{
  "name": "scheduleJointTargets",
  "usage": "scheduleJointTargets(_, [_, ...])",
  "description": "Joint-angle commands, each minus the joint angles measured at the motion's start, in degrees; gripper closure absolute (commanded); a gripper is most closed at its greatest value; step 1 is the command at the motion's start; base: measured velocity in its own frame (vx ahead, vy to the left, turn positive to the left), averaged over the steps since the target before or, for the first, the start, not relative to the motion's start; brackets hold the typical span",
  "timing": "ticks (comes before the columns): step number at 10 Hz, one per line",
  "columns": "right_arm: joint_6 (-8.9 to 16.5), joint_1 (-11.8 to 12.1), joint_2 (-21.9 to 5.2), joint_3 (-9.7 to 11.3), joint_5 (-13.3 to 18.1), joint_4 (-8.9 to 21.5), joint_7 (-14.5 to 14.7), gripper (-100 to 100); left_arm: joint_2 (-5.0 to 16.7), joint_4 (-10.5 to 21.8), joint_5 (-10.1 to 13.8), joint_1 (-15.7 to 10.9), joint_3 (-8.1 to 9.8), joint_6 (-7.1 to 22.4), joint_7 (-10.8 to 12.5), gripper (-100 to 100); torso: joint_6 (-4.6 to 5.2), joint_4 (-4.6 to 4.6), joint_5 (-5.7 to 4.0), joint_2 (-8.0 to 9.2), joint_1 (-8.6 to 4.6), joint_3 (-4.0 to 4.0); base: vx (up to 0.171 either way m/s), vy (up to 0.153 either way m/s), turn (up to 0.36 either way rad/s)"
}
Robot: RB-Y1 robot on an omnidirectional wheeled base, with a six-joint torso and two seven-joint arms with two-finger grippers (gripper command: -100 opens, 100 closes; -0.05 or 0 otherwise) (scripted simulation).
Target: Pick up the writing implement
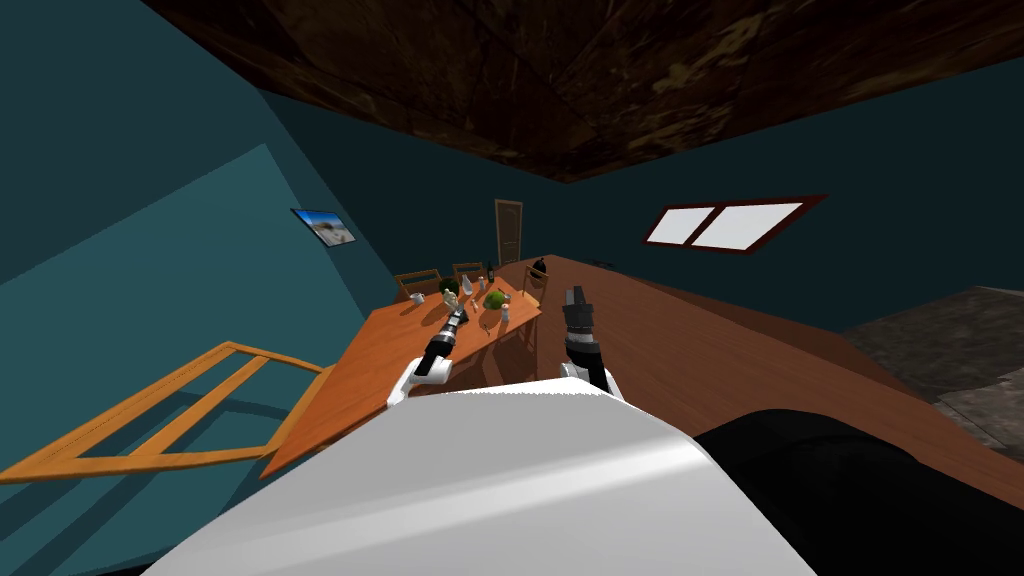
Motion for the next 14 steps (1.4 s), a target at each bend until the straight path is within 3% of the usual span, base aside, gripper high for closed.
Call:
scheduleJointTargets(1, [0.0,0.0,0.0,0.0,0.0,0.0,0.0,0,-0.2,0.9,-0.1,-1.0,-0.22,2.0,-0.7,-100,0.0,0.0,0.0,0.0,0.0,0.0,0.03,-0.025,-0.004])
scheduleJointTargets(2, [0.0,0.0,0.0,0.0,0.0,0.0,0.0,0,-0.4,3.7,-0.1,-2.7,-0.46,4.0,-1.7,-100,0.0,0.0,-0.01,0.0,-0.01,0.0,0.033,-0.029,-0.008])
scheduleJointTargets(5, [0.0,0.0,0.0,0.0,0.0,0.0,0.0,0,-0.6,6.6,-0.2,-4.4,-0.72,6.3,-2.7,-100,0.01,0.0,-0.01,-0.02,-0.03,-0.01,0.033,-0.026,-0.004])
scheduleJointTargets(7, [0.0,0.0,0.0,0.0,0.0,0.0,0.0,0,-1.0,11.0,-0.3,-8.0,-1.22,10.2,-4.9,-100,0.0,0.0,-0.01,-0.03,-0.03,-0.02,0.048,-0.037,-0.009])
scheduleJointTargets(8, [0.0,0.0,0.0,0.0,0.0,0.0,0.0,0,-1.0,12.5,-0.3,-8.0,-1.22,10.8,-4.9,-100,0.0,-0.01,-0.02,-0.08,-0.08,-0.04,0.036,-0.035,0.0])
scheduleJointTargets(9, [0.0,0.0,0.0,0.0,0.0,0.0,0.0,0,-1.1,14.3,-0.4,-9.7,-1.48,13.0,-5.9,-100,-0.01,-0.01,-0.02,-0.03,-0.05,-0.02,0.037,-0.034,-0.004])
scheduleJointTargets(10, [0.0,0.0,0.0,0.0,0.0,0.0,0.0,0,-1.1,15.5,-0.4,-9.7,-1.48,13.0,-5.9,-100,0.0,0.0,-0.02,-0.03,-0.05,-0.02,0.036,-0.028,-0.006])
scheduleJointTargets(13, [0.0,0.0,0.0,0.0,0.0,0.0,0.0,0,-1.5,20.2,-0.4,-13.2,-1.99,17.5,-8.1,-100,-0.01,0.0,-0.01,0.01,0.02,0.0,0.036,-0.022,-0.005])
scheduleJointTargets(14, [0.0,0.0,0.0,0.0,0.0,0.0,0.0,0,-1.5,21.5,-0.4,-13.2,-1.99,17.5,-8.1,-100,-0.01,0.0,-0.01,0.0,0.0,0.0,0.028,-0.025,-0.003])
